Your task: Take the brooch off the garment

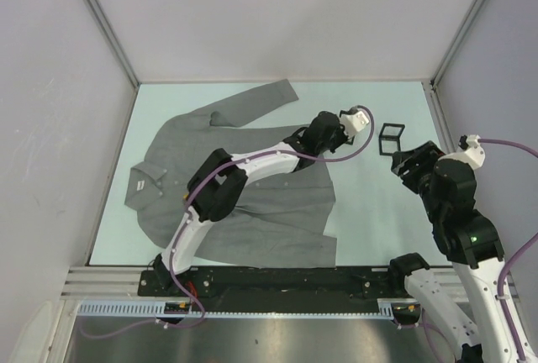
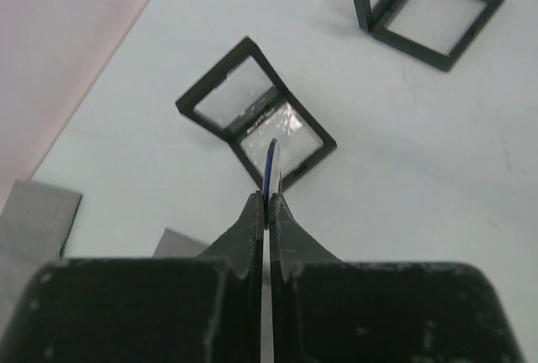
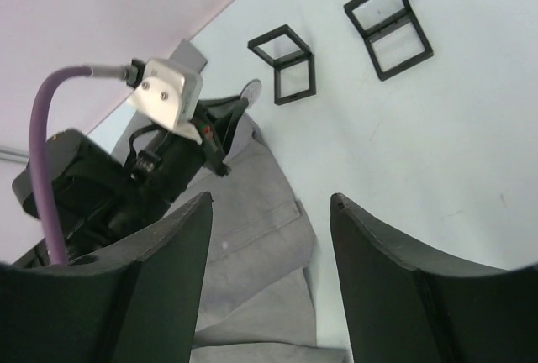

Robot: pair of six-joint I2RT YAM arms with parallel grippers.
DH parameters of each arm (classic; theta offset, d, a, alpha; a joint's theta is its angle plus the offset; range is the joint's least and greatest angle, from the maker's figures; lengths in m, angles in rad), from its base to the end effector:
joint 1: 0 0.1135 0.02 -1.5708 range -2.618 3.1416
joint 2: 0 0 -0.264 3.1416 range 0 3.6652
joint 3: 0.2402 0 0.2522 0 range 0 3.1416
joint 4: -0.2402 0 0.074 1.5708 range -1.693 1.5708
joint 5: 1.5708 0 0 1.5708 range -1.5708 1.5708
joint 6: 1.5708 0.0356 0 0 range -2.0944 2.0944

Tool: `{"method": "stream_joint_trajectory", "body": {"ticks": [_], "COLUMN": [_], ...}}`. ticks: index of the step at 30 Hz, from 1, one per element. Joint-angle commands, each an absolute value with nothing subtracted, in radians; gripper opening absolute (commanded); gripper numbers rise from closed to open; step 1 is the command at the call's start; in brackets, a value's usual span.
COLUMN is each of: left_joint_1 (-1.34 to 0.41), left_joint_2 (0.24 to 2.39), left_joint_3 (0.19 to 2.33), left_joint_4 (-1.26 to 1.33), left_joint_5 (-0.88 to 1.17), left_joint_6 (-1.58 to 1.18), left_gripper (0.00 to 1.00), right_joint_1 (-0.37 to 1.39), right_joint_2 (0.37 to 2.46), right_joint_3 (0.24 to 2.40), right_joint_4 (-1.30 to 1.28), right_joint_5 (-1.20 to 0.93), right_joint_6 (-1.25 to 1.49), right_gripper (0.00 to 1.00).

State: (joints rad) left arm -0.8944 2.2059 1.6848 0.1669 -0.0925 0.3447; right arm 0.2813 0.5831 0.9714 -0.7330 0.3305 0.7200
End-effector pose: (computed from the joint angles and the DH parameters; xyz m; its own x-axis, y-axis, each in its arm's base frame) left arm 0.3291 -0.4047 0.2181 0.0397 0.4880 -0.8719 0.7532 0.5588 0.3471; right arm 0.1041 0.0180 0.3708 -0.2237 0.5846 -0.7799 0.2373 0.8088 0.5382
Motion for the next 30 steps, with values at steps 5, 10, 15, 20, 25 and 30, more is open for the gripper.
{"method": "stream_joint_trajectory", "body": {"ticks": [5,10,15,20,25,30], "left_joint_1": [-0.890,-0.882,-0.882,-0.868,-0.859,-0.853], "left_joint_2": [2.417,2.474,2.450,2.457,2.497,2.525], "left_joint_3": [2.032,2.144,2.100,2.127,2.167,2.201], "left_joint_4": [0.051,-0.042,-0.049,-0.075,-0.120,-0.127], "left_joint_5": [-0.120,-0.140,-0.098,-0.087,-0.074,-0.090], "left_joint_6": [0.420,0.448,0.437,0.433,0.472,0.489], "left_gripper": [0.01,0.00,0.00,0.00,0.01,0.00], "right_joint_1": [0.262,0.256,0.250,0.250,0.247,0.245], "right_joint_2": [0.569,0.571,0.563,0.563,0.560,0.560], "right_joint_3": [0.994,0.994,0.994,0.996,0.996,0.996], "right_joint_4": [-0.752,-0.752,-0.752,-0.753,-0.759,-0.761], "right_joint_5": [0.382,0.383,0.388,0.382,0.380,0.387], "right_joint_6": [0.660,0.647,0.643,0.643,0.641,0.635], "right_gripper": [0.64,0.64,0.64,0.64,0.64,0.64]}}
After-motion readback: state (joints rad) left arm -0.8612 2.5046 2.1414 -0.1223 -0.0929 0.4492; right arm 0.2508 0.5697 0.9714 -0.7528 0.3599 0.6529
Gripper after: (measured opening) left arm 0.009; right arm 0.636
